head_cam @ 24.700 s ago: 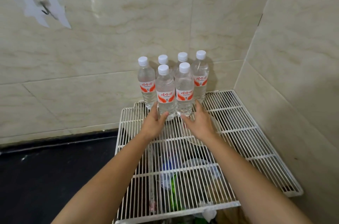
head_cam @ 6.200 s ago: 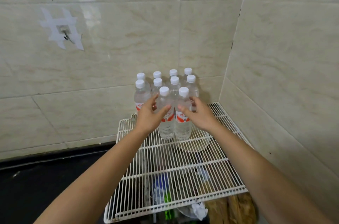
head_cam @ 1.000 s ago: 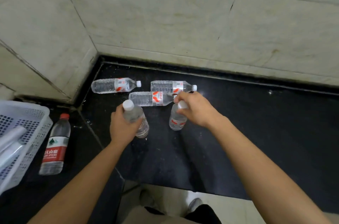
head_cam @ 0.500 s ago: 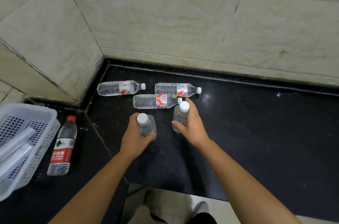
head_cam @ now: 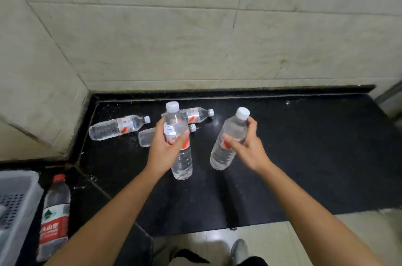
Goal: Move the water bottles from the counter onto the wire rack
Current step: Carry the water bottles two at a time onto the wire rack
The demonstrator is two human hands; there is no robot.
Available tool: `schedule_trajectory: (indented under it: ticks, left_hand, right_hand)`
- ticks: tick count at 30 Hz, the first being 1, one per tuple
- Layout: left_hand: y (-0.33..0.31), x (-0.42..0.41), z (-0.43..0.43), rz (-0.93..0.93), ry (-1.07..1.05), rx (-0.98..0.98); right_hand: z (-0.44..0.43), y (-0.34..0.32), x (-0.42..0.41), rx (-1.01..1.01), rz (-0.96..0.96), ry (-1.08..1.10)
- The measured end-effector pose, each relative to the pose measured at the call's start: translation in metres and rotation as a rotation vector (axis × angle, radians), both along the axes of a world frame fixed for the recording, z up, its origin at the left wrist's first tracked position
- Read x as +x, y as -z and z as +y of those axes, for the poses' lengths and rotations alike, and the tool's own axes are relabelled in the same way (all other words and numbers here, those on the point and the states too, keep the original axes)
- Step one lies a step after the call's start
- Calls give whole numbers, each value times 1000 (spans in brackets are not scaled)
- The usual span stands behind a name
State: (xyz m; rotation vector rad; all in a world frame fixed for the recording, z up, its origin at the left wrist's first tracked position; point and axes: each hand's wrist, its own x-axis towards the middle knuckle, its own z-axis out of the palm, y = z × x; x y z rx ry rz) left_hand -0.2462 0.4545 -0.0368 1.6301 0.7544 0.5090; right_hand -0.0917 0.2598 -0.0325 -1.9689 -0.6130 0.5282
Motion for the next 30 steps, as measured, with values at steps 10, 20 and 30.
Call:
schedule_trajectory:
  ticks: [10, 20, 30]
  left_hand:
    - [-122, 126, -131, -381, 358, -482]
    - [-191, 194, -392, -444, 679, -448]
    - [-198, 259, -589, -472, 799, -296]
  right_hand:
    - [-157, -113, 22, 404, -255, 443]
    - [-393, -173, 52, 500, -393, 676]
    - [-576, -164, 119, 417, -406, 871]
